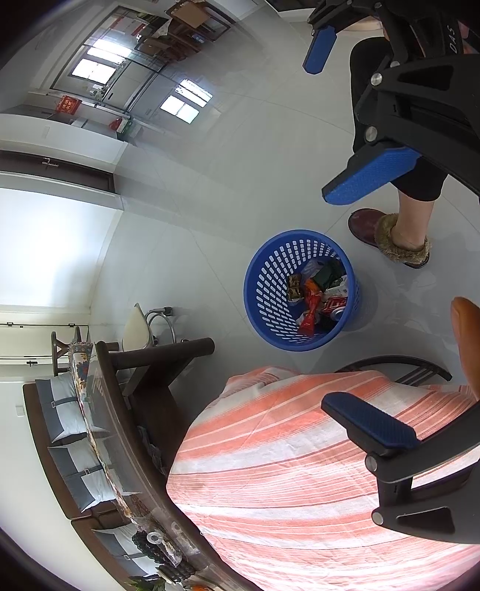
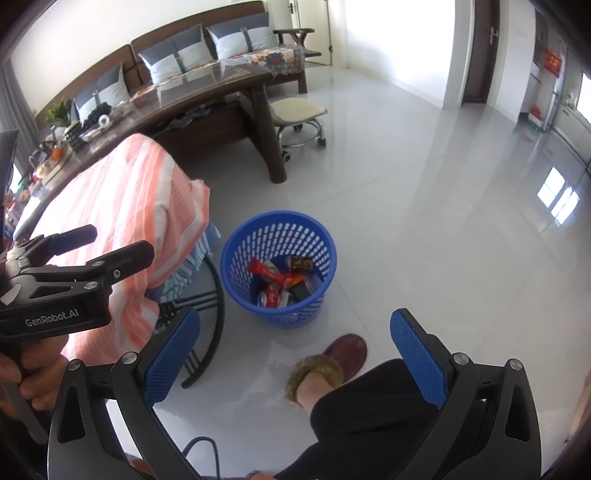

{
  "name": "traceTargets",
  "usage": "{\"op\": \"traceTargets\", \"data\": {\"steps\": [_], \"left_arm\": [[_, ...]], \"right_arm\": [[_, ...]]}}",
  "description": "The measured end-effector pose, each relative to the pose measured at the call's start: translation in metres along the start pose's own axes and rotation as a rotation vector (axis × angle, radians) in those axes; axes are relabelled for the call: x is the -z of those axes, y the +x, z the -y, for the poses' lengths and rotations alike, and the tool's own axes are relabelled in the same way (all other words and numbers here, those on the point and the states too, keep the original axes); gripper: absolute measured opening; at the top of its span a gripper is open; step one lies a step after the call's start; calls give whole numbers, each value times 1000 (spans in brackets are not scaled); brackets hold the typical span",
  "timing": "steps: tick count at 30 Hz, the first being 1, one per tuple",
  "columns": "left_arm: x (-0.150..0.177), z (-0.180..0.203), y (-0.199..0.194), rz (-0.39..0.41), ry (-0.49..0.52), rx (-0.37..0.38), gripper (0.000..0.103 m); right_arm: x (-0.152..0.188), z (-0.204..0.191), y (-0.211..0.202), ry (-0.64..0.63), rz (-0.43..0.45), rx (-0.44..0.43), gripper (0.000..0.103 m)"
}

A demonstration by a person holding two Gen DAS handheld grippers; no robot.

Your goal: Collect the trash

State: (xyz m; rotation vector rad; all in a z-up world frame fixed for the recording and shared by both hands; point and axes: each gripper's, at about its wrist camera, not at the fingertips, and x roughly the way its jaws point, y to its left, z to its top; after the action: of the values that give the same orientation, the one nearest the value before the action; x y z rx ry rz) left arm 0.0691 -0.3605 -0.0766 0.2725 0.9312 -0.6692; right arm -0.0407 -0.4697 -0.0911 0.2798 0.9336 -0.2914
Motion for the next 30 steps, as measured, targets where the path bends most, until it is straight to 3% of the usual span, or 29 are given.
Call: {"op": "traceTargets", "data": {"steps": [30], "left_arm": [[1,11,9,-16,39,-12,103]], "right_arm": [[2,7,4,24,-13,4,103]]}}
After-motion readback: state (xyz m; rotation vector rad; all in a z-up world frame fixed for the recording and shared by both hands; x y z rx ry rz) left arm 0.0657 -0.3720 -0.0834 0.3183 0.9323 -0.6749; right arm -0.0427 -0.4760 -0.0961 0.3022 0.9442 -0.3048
